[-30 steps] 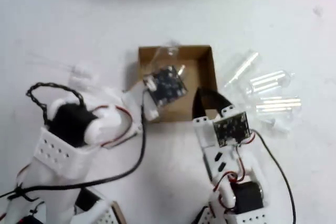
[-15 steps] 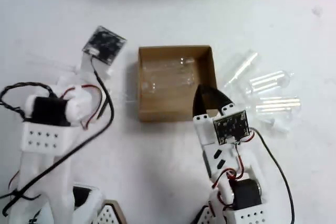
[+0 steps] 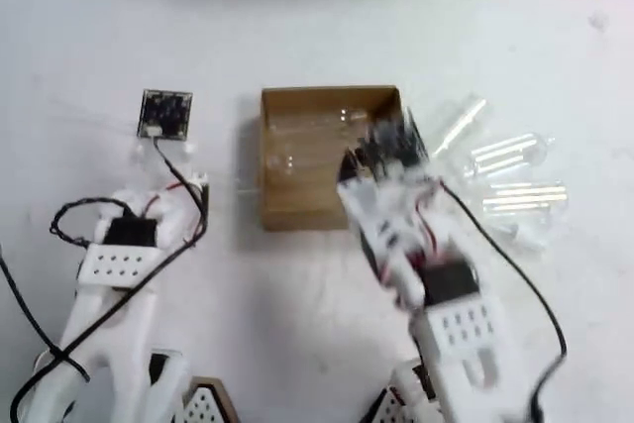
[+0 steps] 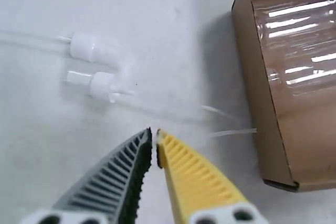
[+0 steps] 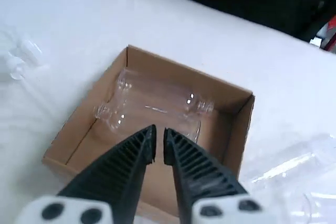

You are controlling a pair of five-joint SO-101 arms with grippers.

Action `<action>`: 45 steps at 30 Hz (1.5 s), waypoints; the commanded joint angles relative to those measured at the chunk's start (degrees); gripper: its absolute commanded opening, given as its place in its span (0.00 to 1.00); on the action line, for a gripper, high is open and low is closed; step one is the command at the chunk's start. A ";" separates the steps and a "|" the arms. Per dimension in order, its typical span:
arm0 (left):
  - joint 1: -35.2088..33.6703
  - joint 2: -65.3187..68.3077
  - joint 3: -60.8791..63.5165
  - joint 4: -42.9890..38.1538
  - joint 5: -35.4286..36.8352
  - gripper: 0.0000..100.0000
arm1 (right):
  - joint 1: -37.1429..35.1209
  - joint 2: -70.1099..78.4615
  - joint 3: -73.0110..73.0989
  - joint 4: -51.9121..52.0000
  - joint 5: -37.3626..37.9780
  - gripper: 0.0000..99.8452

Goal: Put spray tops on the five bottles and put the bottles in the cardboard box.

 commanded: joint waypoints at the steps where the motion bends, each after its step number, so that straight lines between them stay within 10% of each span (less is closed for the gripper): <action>1: -0.84 -1.36 1.23 -5.98 0.53 0.02 | 2.07 21.14 -19.87 6.37 -11.25 0.03; 15: -0.40 -1.27 5.54 -11.87 0.79 0.02 | 5.05 60.35 -60.04 16.66 -45.98 0.16; 45: 1.89 -1.10 8.09 -16.26 0.35 0.02 | 6.99 88.40 -73.32 14.37 -55.21 0.16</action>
